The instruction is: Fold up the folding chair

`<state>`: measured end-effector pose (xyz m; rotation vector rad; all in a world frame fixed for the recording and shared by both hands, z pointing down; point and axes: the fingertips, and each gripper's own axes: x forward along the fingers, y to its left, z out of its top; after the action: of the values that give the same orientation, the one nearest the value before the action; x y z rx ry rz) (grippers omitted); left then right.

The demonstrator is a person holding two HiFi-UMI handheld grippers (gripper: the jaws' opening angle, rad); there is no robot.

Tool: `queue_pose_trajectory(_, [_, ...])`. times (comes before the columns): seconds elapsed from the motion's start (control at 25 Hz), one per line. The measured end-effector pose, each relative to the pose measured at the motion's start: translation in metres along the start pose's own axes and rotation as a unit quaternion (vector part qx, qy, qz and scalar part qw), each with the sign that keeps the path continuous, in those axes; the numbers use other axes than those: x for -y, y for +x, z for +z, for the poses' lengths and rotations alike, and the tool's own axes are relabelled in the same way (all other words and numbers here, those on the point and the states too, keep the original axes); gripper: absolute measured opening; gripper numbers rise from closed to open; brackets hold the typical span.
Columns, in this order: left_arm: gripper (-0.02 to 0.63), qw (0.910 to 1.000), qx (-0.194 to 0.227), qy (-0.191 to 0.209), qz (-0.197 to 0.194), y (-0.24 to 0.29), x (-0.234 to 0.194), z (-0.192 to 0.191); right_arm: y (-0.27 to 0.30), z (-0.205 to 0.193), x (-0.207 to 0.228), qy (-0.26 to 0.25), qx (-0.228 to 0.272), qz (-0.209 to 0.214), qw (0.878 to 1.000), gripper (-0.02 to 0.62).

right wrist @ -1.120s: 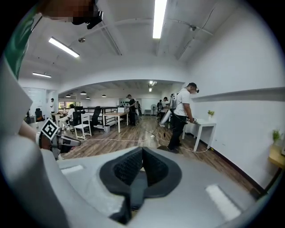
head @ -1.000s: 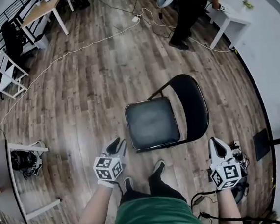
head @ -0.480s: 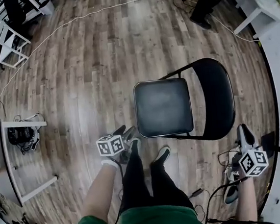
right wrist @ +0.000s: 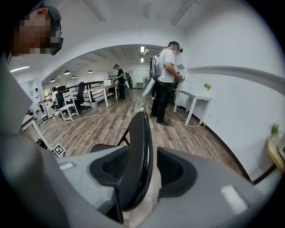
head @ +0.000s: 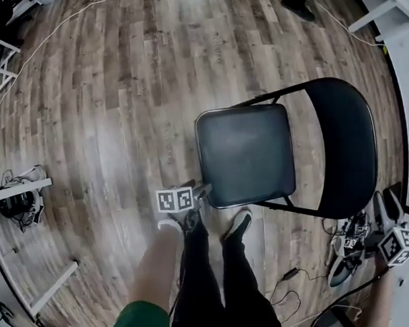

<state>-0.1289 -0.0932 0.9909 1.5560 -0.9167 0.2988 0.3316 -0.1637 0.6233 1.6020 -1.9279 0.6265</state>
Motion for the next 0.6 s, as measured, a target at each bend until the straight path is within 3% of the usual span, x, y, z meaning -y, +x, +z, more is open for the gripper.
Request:
queue_pose_trajectory(0.2, [0.368, 0.9995, -0.005, -0.030, -0.010, 0.041, -0.030, 0.005, 0.039, -0.008, -0.003, 0.008, -0.034, 0.000, 0.999, 0.293])
queue_pose_trajectory(0.6, [0.393, 0.9897, -0.044, -0.097, -0.096, 0.098, -0.052, 0.000, 0.093, -0.023, -0.017, 0.062, -0.085, 0.026, 0.994, 0.308])
